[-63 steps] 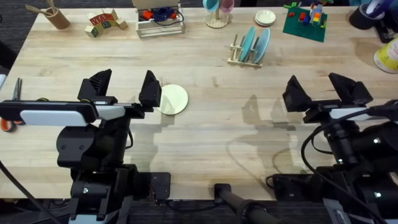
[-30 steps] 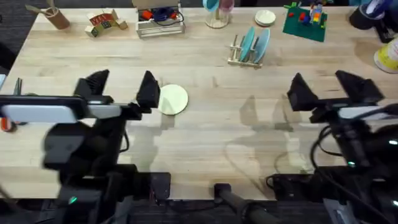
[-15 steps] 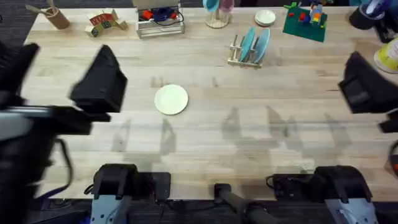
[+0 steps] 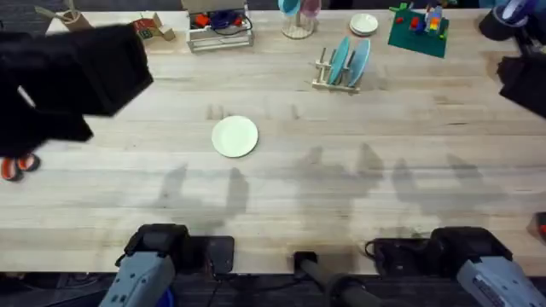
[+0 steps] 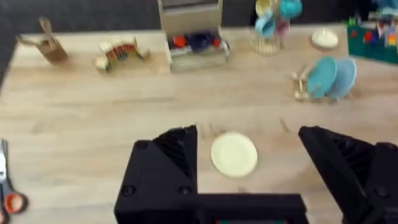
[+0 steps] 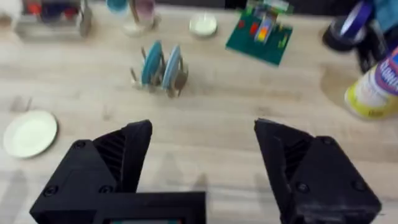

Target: Pick up the plates from the table one by one and place each into a slot on the dish rack.

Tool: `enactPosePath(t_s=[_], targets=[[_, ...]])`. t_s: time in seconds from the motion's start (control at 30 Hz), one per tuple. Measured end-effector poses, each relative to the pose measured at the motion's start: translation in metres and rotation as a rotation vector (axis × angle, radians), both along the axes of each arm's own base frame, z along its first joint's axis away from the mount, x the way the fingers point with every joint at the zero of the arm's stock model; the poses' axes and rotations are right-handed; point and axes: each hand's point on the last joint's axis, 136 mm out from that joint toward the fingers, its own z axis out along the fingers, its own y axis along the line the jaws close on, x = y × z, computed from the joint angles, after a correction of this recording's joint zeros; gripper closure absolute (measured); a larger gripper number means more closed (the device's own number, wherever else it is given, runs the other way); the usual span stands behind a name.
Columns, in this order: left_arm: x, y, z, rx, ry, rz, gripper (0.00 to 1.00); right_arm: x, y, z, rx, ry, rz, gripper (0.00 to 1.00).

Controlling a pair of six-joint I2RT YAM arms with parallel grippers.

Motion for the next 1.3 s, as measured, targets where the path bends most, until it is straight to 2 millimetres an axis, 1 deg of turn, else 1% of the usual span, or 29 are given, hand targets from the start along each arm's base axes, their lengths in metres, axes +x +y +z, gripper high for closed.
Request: enactPosePath(t_s=[0.1,0.27,0.43,0.53,0.7,1.03,1.07,1.1,1.13,1.23,1.27,1.3], targets=[[0.006,-0.003,-0.001,-0.01,0.102,-0.017,0.007,0.004,0.0,-0.001,0.0,0.1,0.0,0.009],[0.017,-0.009,-0.011,-0.032,0.28,-0.041,0.007,0.012,0.001,-0.004,0.001,0.235,0.003,0.009],[0.029,-0.013,-0.028,-0.052,0.454,-0.056,0.007,0.025,0.001,-0.008,0.001,0.306,0.003,0.009],[0.038,-0.013,-0.039,-0.057,0.522,-0.057,0.007,0.03,0.001,-0.011,0.0,0.323,0.003,0.007],[0.047,-0.014,-0.047,-0.061,0.567,-0.059,0.007,0.032,0.001,-0.011,0.001,0.321,0.003,0.007],[0.042,-0.015,-0.05,-0.067,0.592,-0.064,0.008,0.034,0.001,-0.008,0.001,0.308,0.003,0.007],[0.042,-0.015,-0.05,-0.071,0.594,-0.061,0.052,0.034,0.001,-0.008,0.001,0.308,0.003,0.007],[0.042,-0.015,-0.051,-0.071,0.599,-0.062,0.188,0.034,0.001,-0.008,0.001,0.308,0.003,0.007],[0.042,-0.015,-0.052,-0.072,0.604,-0.063,0.332,0.034,0.001,-0.008,0.001,0.308,0.003,0.008],[0.044,-0.016,-0.054,-0.074,0.614,-0.063,0.835,0.034,0.001,-0.008,0.001,0.308,0.003,0.008],[0.045,-0.016,-0.054,-0.071,0.615,-0.066,0.921,0.034,0.001,-0.008,0.001,0.308,0.003,0.009],[0.045,-0.016,-0.054,-0.072,0.617,-0.066,0.948,0.034,0.001,-0.008,0.0,0.308,0.003,0.008]])
